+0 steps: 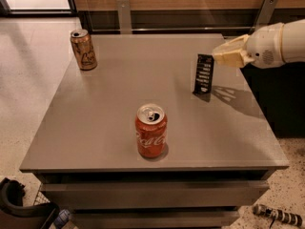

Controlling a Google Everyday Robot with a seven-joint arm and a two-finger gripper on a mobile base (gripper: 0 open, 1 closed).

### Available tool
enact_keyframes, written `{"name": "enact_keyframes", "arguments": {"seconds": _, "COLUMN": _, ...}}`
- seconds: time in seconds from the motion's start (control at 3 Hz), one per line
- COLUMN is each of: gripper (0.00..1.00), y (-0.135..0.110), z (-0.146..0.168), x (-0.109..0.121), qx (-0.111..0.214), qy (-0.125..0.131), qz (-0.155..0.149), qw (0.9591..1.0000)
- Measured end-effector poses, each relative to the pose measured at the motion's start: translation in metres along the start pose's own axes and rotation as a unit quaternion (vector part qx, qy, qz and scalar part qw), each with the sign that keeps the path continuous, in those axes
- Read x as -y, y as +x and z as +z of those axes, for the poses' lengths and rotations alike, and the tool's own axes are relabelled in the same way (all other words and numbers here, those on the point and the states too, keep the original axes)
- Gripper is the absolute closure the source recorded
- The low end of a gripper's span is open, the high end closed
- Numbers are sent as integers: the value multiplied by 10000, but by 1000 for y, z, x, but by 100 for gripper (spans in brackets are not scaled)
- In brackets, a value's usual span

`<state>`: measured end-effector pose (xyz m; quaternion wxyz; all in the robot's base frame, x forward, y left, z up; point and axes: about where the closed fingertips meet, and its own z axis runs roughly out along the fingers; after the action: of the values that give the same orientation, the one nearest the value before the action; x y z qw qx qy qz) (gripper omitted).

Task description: Move rxbar chocolate near orange can

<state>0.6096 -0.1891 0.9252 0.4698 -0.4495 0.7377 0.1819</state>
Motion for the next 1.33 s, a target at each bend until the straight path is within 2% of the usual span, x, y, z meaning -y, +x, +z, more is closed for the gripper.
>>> {"name": "enact_keyframes", "arguments": {"seconds": 0.33, "gripper": 100, "y": -33, "z": -11, "x": -1, "qx": -157, "qy": 146, "qz": -301, "qw": 9993}}
{"name": "enact_keyframes", "arguments": {"seconds": 0.67, "gripper": 100, "y": -77, "z": -11, "x": -6, "qx": -336, "qy": 134, "qz": -666, "qw": 9971}}
{"name": "enact_keyframes", "arguments": {"seconds": 1.0, "gripper": 100, "y": -112, "z": 8, "x": -19, "qx": -485, "qy": -123, "qz": -946, "qw": 9943}}
{"name": "enact_keyframes", "arguments": {"seconds": 1.33, "gripper": 100, "y": -131, "z": 38, "x": -32, "qx": -500, "qy": -506, "qz": -1035, "qw": 9921}}
